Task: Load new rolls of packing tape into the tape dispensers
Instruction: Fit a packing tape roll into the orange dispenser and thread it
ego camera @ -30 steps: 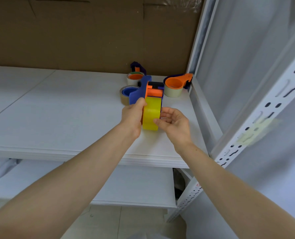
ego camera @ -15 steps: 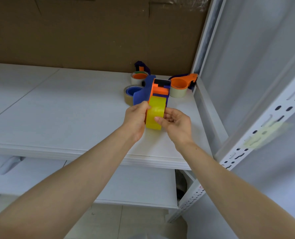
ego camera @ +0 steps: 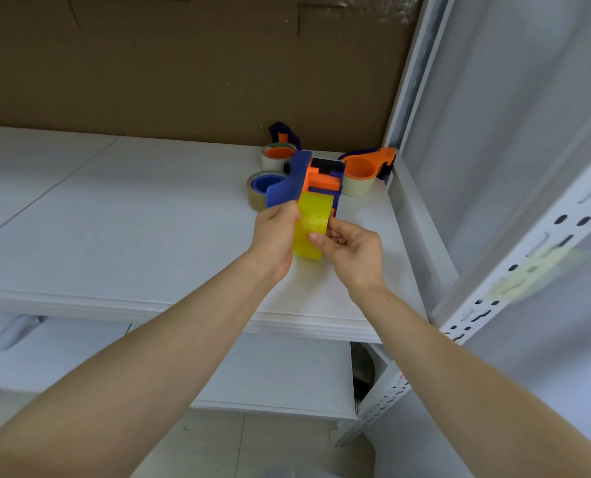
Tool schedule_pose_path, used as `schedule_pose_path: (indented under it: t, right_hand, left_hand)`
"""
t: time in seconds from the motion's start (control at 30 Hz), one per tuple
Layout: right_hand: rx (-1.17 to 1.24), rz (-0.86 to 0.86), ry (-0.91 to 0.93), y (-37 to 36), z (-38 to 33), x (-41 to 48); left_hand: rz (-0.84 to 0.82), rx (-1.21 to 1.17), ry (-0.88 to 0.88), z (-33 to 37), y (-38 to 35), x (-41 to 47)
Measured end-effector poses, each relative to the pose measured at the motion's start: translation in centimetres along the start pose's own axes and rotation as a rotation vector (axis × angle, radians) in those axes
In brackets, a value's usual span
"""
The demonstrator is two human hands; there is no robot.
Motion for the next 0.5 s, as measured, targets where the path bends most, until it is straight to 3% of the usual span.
schedule_pose_path:
  t: [0.5]
  right_hand:
    - [-0.031, 0.0, 0.014, -0.04, -0.39, 0.02]
  left_hand:
    - [0.037, -0.024, 0.058, 0.16, -0.5, -0.14]
Point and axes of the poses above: each hand's wrist, its own x-axis towards the middle knuckle, its own y-axis out of the back of the hand, z = x × y, the point moved 2 cm from there along x, towards the middle knuckle, and after that the axes turned 15 degrees about -y, right-handed, at the moved point
